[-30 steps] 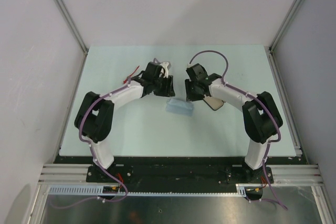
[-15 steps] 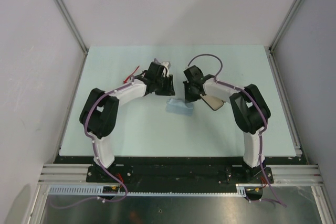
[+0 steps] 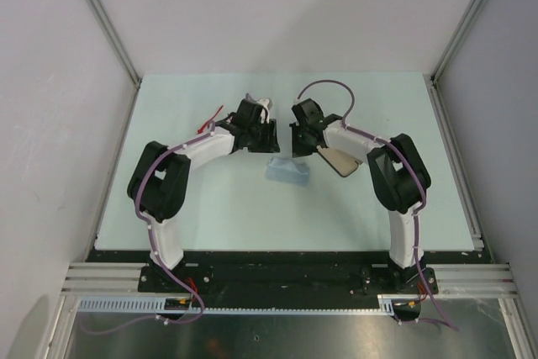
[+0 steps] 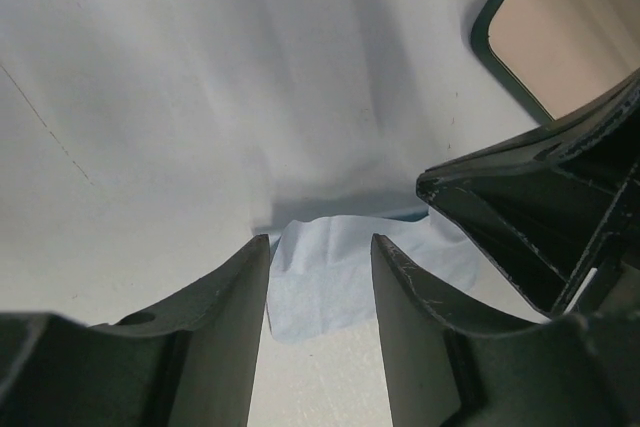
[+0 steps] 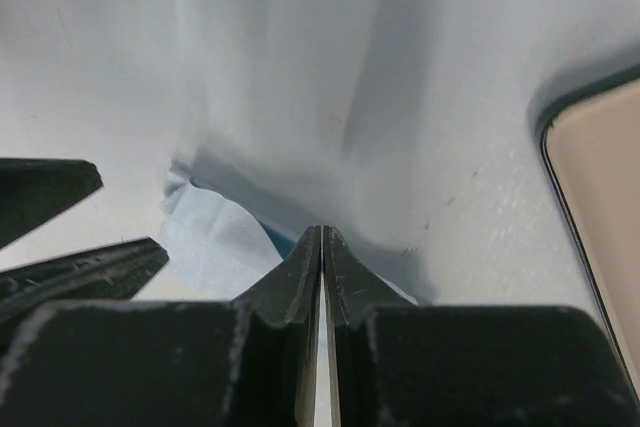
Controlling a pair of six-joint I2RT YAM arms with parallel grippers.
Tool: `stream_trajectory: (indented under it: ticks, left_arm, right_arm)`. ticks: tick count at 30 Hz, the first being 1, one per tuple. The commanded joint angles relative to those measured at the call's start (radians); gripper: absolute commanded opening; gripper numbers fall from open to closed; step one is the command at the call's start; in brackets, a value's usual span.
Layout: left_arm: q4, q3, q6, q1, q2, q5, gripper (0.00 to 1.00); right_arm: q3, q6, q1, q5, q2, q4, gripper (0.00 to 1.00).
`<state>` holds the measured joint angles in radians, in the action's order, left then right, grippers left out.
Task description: Organize the sunglasses
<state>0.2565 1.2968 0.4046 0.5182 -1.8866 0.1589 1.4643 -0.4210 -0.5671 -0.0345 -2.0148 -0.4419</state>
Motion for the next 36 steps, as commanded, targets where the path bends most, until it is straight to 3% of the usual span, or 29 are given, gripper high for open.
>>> stream_trajectory:
  ticks: [1,36]
  left_arm:
    - [-0.011,0.007,0.023,-0.007,0.032,-0.025,0.5]
    - [-0.01,-0.028,0.019,-0.035,0.041,-0.004,0.53]
  right_arm:
    - [0.082,0.031,-0.011,-0.013,-0.038,-0.007,0.08]
    - [-0.005,0.019,-0.085,-0.044,0.113,-0.127,0.09]
